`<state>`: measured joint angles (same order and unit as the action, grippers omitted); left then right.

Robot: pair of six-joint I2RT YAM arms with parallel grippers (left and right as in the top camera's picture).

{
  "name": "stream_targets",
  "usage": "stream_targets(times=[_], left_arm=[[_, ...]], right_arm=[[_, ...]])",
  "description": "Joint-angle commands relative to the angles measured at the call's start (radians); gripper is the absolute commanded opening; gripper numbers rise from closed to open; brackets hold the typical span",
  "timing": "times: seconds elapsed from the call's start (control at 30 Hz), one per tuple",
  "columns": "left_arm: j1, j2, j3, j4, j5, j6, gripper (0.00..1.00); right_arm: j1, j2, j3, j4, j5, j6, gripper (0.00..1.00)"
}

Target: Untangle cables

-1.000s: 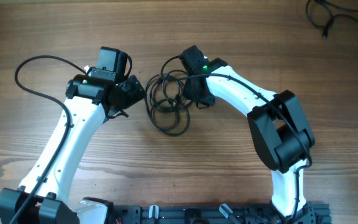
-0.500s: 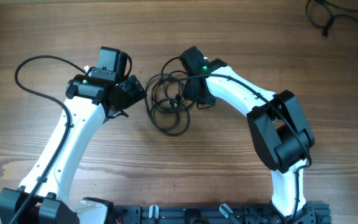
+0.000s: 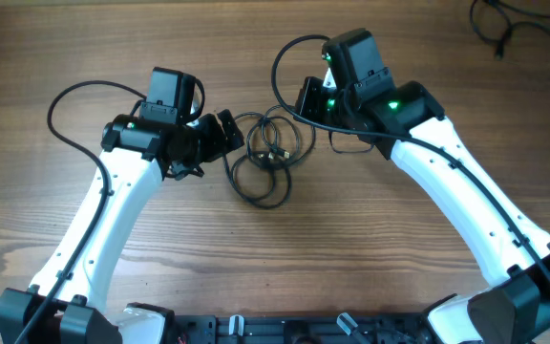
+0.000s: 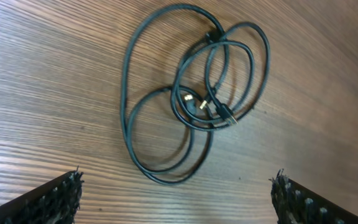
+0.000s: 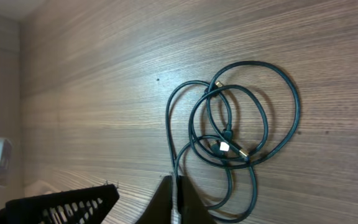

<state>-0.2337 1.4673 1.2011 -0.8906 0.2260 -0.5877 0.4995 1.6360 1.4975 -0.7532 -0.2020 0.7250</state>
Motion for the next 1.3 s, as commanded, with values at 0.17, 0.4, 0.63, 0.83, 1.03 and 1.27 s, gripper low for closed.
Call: stream_targets(times=[0.17, 0.4, 0.63, 0.83, 1.03, 1.27], left_arm=[[0.003, 0.008, -0.006, 0.001, 0.019, 0.030, 1.00], [0.003, 0.008, -0.006, 0.000, -0.018, 0.031, 1.00], [0.003, 0.008, -0.006, 0.000, -0.018, 0.031, 1.00], [0.003, 0.008, -0.006, 0.001, -0.018, 0.031, 1.00], [0.003, 0.008, -0.006, 0.000, -0.018, 0.031, 1.00], [0.003, 0.008, -0.006, 0.000, -0.018, 0.031, 1.00]], right_arm=[[0.024, 0.163, -0.034, -0.012, 0.022, -0.014, 0.43], [0.047, 0.428, -0.034, 0.022, -0.135, -0.336, 0.49], [0.048, 0.436, -0.034, -0.054, -0.127, -0.790, 0.68], [0.101, 0.436, -0.035, -0.050, -0.091, -0.922, 0.67], [0.215, 0.436, -0.035, 0.000, 0.026, -0.984, 0.68], [0.215, 0.436, -0.054, 0.040, 0.027, -0.988, 0.68]])
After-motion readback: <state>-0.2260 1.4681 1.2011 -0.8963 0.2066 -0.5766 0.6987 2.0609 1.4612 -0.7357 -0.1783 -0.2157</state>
